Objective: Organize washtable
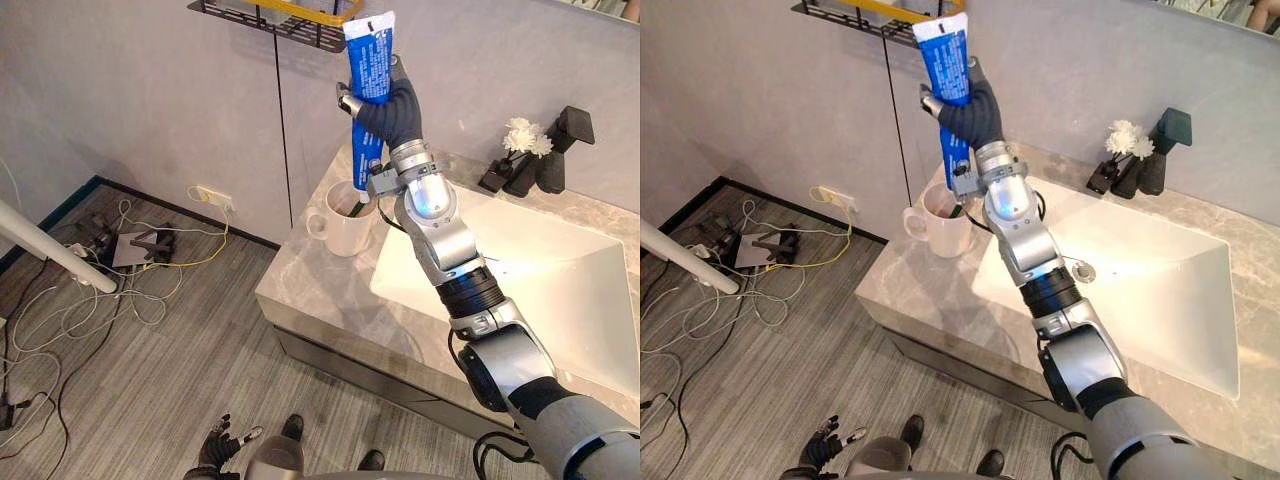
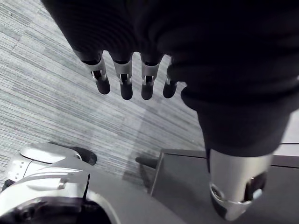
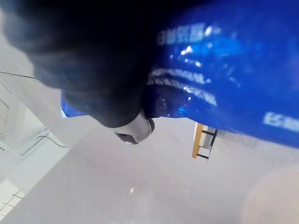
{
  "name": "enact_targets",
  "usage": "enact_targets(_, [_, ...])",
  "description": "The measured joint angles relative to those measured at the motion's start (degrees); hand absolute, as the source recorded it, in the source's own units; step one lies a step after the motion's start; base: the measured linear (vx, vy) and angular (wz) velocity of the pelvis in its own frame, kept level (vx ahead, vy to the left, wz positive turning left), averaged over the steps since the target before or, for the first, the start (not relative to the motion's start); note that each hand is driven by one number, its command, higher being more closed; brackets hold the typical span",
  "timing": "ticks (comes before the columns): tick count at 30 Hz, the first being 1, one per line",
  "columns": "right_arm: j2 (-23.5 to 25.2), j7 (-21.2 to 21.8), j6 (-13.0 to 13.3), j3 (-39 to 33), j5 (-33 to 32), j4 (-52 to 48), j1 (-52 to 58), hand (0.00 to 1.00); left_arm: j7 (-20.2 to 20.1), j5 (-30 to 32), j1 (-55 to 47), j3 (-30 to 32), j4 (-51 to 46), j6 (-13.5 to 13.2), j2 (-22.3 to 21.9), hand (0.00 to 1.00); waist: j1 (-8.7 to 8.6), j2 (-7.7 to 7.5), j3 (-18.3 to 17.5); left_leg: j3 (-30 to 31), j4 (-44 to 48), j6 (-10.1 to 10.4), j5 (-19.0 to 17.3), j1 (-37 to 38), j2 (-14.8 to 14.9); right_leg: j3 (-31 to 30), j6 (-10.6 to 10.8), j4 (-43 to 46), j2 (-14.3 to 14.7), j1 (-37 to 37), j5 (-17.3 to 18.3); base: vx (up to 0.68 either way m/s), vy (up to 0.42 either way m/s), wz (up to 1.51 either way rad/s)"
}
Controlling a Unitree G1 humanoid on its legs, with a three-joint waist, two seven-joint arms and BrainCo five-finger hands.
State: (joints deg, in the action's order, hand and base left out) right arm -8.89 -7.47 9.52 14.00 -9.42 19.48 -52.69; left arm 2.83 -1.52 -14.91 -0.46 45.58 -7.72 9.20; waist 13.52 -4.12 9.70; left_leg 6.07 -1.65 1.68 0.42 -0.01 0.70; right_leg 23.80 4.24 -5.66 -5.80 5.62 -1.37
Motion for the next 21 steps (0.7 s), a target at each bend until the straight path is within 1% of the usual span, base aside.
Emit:
enact_targets(4, [0.3,0.2,-0.1,0.8,0.1,0.0,0.0,1.00,0.2,0.0,0.0,-0.7,0.0,0.0,0.0,0.00,-0.03,0.60,0.4,0.0,0.1,0.0,0.0,0.0,0.1,0.0,0.0,0.0,0.1,0.0,0.0,0.00,0.000,0.00])
enact_targets(10, [0.7,1.4,-0.1,2.7,1.1,1.9,0.1,1.00,0.9,0.0,0.0,-1.3,0.0,0.0,0.2,0.00,-0.07,0.66,0.4,-0.1,0.2,0.1,0.0,0.0,0.1,-0.2,0.0,0.0,0.1,0.0,0.0,0.00,0.000,0.00])
enact_targets(13, [1.2,1.6,-1.1,2.8,1.1,2.3,1.2,1.00,0.9,0.0,0.0,-1.3,0.0,0.0,0.2,0.00,-0.08,0.66,0.4,-0.2,0.3,0.1,0.0,0.0,0.1,-0.2,0.0,0.0,0.1,0.0,0.0,0.00,0.000,0.00])
enact_targets(17, [1.2,1.7,-1.1,2.9,1.1,2.3,2.0,1.00,1.0,0.0,0.0,-1.3,0.0,0.0,0.2,0.00,-0.10,0.67,0.4,-0.3,0.4,0.1,-0.1,0.0,0.1,-0.3,0.0,0.0,0.1,0.0,0.0,0.00,0.000,0.00])
enact_targets(21, [1.2,2.1,-1.1,4.5,1.3,2.3,3.4,1.00,1.0,0.0,0.0,-1.4,0.0,0.0,0.2,0.00,-0.10,0.72,0.5,-0.4,0.4,0.0,-0.1,0.2,0.2,-0.4,-0.1,0.5,0.0,0.0,0.1,0.00,0.000,0.00])
